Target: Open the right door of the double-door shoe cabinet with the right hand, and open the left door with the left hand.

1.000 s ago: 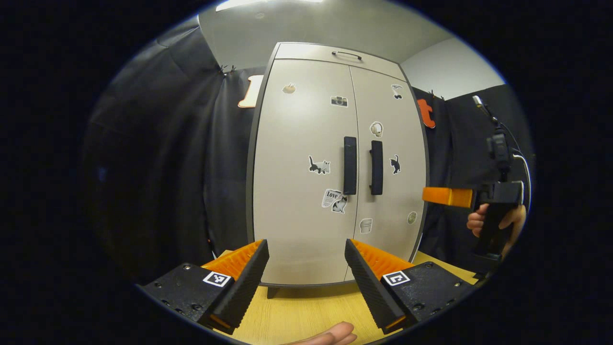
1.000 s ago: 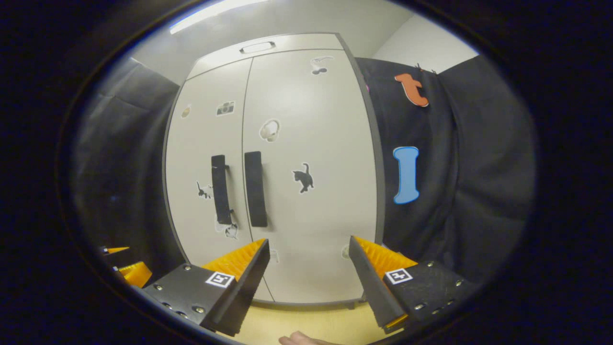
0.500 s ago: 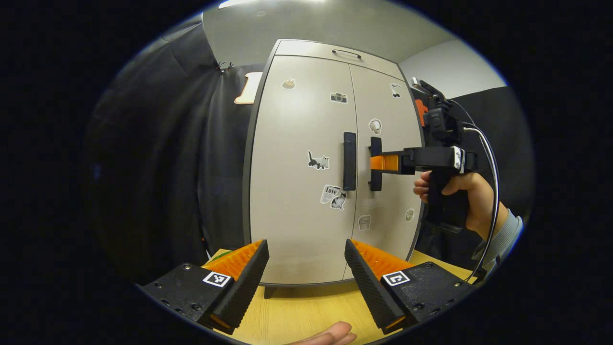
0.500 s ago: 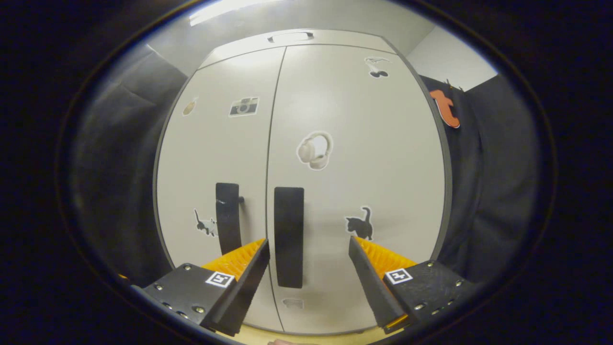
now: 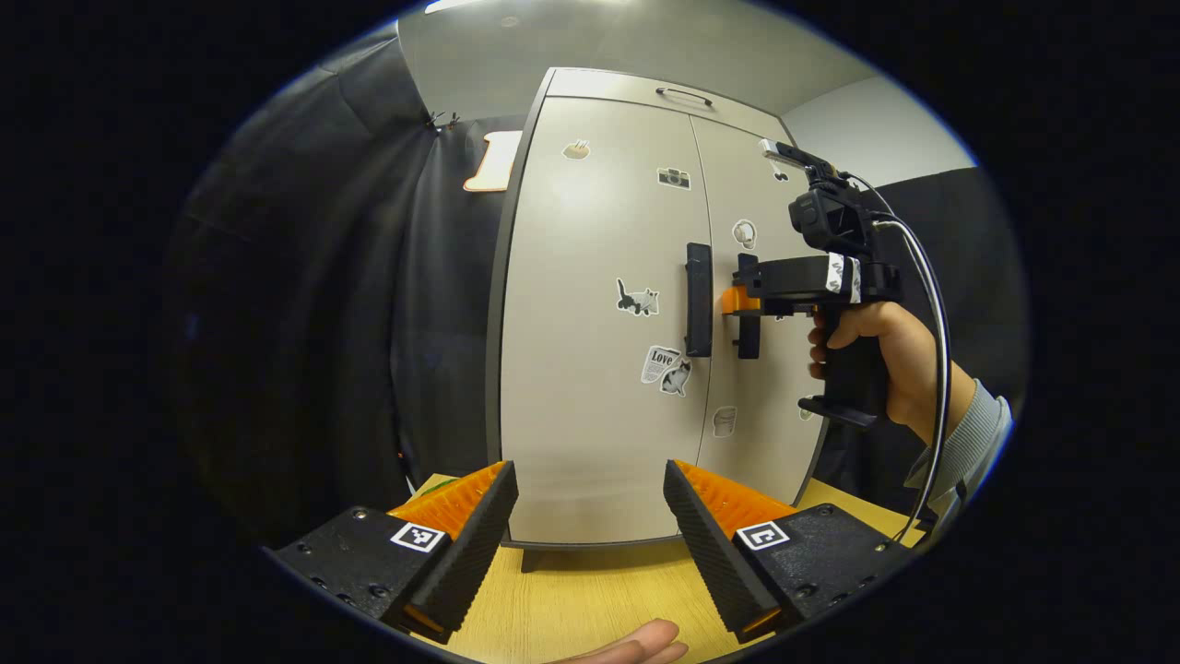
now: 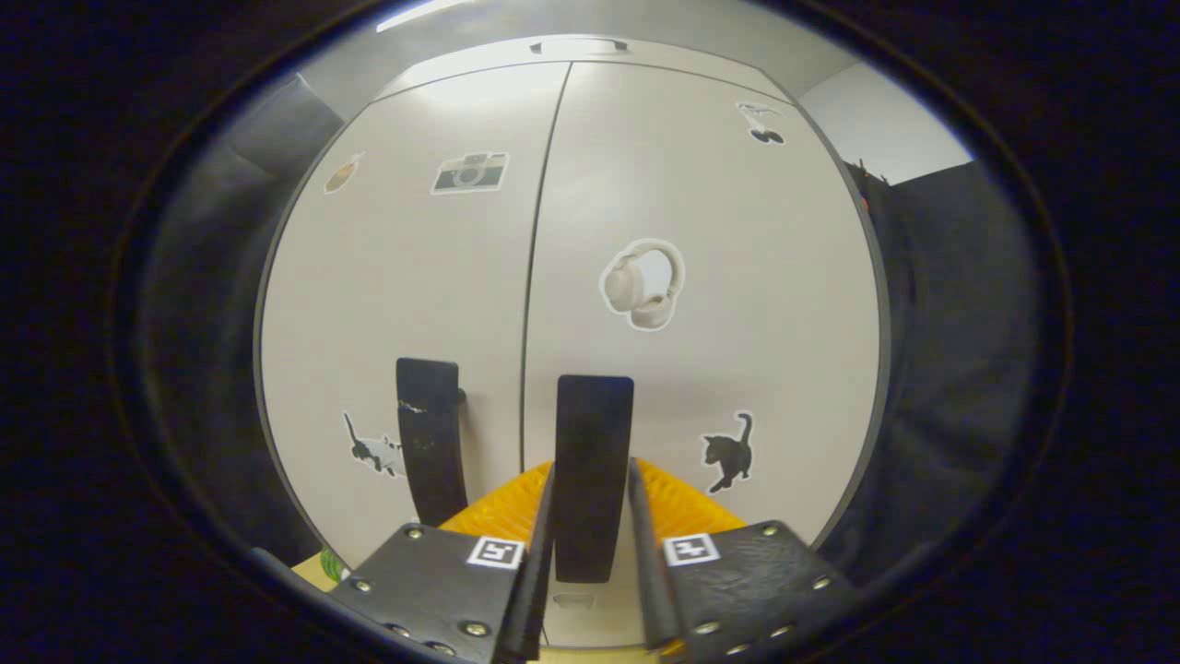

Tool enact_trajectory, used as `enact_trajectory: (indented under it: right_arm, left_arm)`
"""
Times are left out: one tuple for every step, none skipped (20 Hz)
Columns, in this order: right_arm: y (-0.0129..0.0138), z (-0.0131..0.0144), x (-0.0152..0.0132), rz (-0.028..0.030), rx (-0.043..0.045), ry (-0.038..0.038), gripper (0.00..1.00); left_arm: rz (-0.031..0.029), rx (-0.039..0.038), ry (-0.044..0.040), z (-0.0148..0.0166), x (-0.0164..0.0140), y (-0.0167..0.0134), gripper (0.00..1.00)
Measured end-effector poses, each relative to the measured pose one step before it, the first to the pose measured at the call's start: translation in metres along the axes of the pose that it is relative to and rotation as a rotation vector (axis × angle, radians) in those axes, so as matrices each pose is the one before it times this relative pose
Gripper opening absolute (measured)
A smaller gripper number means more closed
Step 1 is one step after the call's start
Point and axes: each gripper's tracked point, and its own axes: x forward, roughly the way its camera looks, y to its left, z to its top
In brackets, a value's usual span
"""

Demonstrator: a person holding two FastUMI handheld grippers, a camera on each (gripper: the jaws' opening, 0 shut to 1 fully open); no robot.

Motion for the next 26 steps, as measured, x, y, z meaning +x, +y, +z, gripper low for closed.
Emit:
enact_trajectory:
  right_arm:
    - [0.00005,0.00265,-0.00466,0.00994,-0.00803,-0.01063,0.31]
    - [0.0002,-0.00276,-0.00124,0.01054,-0.00668,0.01071,0.28]
    - [0.00004,-0.00025,-0.00054,0.01554,-0.00505,0.0024,0.23]
    - [-0.00086,0.0001,-0.00272,0.01371,-0.00099,0.00759,0.23]
    - [0.0003,0.00094,-0.00375,0.01415,0.01236,0.00327,0.23]
    - [-0.00041,-0.0005,-0.00497,0.01881,0.00206,0.00193,0.23]
    - [-0.00121,0.00008,-0.00629,0.01735,0.00448,-0.00084,0.23]
    - [-0.00144,0.00036,-0.00705,0.01462,0.00856,0.00051,0.23]
    - [-0.00117,0.0003,-0.0075,0.01327,0.00273,0.00057,0.23]
    - [-0.00186,0.00068,-0.00664,0.01433,0.00184,0.00205,0.23]
    - [-0.0013,0.00076,-0.00764,0.01626,0.00698,0.00225,0.23]
    - [-0.0021,-0.0009,-0.00682,0.01635,0.00593,0.00357,0.23]
    - [-0.00143,0.0008,-0.00739,0.01978,0.01678,0.00706,0.23]
    - [-0.00179,-0.00135,-0.00799,0.02712,0.01899,0.00815,0.23]
    - [-0.00151,-0.00006,-0.00837,0.02754,0.01118,0.00946,0.23]
    - [-0.00087,0.00067,-0.00281,0.02043,0.01454,0.00918,0.23]
    - [-0.00109,0.0006,-0.00388,0.01606,0.00207,0.00784,0.23]
    - [-0.00147,0.00092,-0.00355,0.01437,-0.00315,0.00307,0.23]
    - [-0.0018,-0.00035,-0.00105,0.01217,-0.00343,0.00804,0.23]
    - [-0.00112,0.00017,-0.00279,0.00958,0.00519,0.00723,0.23]
    - [-0.00048,-0.00015,-0.00144,0.00872,-0.00156,0.01021,0.23]
    - [-0.0014,0.00057,-0.00345,0.00523,-0.0033,0.00321,0.23]
    - [-0.00244,-0.00046,-0.00221,0.00223,-0.00607,0.00436,0.23]
    - [-0.00207,0.00076,-0.00224,0.00002,-0.00908,0.00396,0.23]
    - [-0.0019,0.00094,-0.00284,0.0001,-0.00505,0.00124,0.23]
    - [-0.00179,-0.00101,-0.00276,0.00212,-0.00988,0.00446,0.23]
  left_arm:
    - [0.0032,0.0,0.00551,-0.00064,0.00015,0.00036,0.99]
    - [0.00554,0.00168,0.00477,-0.00093,-0.00078,0.00109,0.99]
    - [0.00455,0.00141,0.00286,-0.00018,-0.00034,0.00062,0.99]
    - [0.00365,0.00282,0.0012,0.00035,-0.0004,0.00061,0.99]
    - [0.00428,0.00372,-0.00048,0.00101,-0.00095,0.00071,0.99]
    - [0.00698,0.00352,-0.00346,0.00169,-0.00172,0.00066,0.99]
    - [0.00718,0.00264,-0.00444,0.00218,-0.00167,0.00045,0.99]
    - [0.00539,0.00238,-0.0028,0.00129,-0.00336,-0.00003,0.99]
    - [0.0033,0.00262,-0.00151,0.00109,-0.00192,-0.0009,0.99]
    - [0.00255,0.00202,0.0,0.0011,-0.00168,-0.00076,0.99]
    - [0.00095,-0.0002,-0.00073,0.00107,-0.00166,-0.0022,0.99]
    - [-0.00179,-0.00047,0.00153,-0.00016,-0.0012,-0.00275,0.99]
    - [-0.00155,-0.00075,0.00328,0.00011,-0.00093,-0.00227,0.99]
    - [-0.00022,0.00029,0.00276,-0.00013,-0.00117,-0.0011,0.99]
    - [0.00323,-0.00146,-0.00085,-0.00031,-0.00003,-0.00117,0.99]
    - [0.00323,-0.00499,0.00293,-0.00079,0.00029,-0.00102,0.99]
    - [-0.00299,-0.00691,0.00194,-0.00082,0.00061,-0.00199,0.99]
    - [-0.00763,-0.00118,0.00226,-0.00113,0.00105,-0.00311,0.99]
    - [-0.00162,0.00318,0.00442,-0.00245,0.00065,-0.00097,0.99]
    - [-0.00077,0.00586,0.00144,-0.00168,0.00092,-0.00046,0.99]
    - [-0.00264,0.00477,-0.00013,-0.0004,0.00206,-0.00121,0.99]
    - [-0.00157,0.00208,0.00291,-0.00167,0.00328,-0.00173,0.99]
    - [-0.00391,0.00245,0.00441,-0.00233,0.00358,-0.00016,0.99]
    - [-0.00472,0.0005,0.00337,-0.00191,0.00219,-0.00059,0.99]
    - [-0.00389,-0.00062,-0.00041,-0.00172,0.00224,0.00041,0.99]
    - [0.00008,-0.00155,0.00277,-0.00116,0.00306,0.00099,0.99]
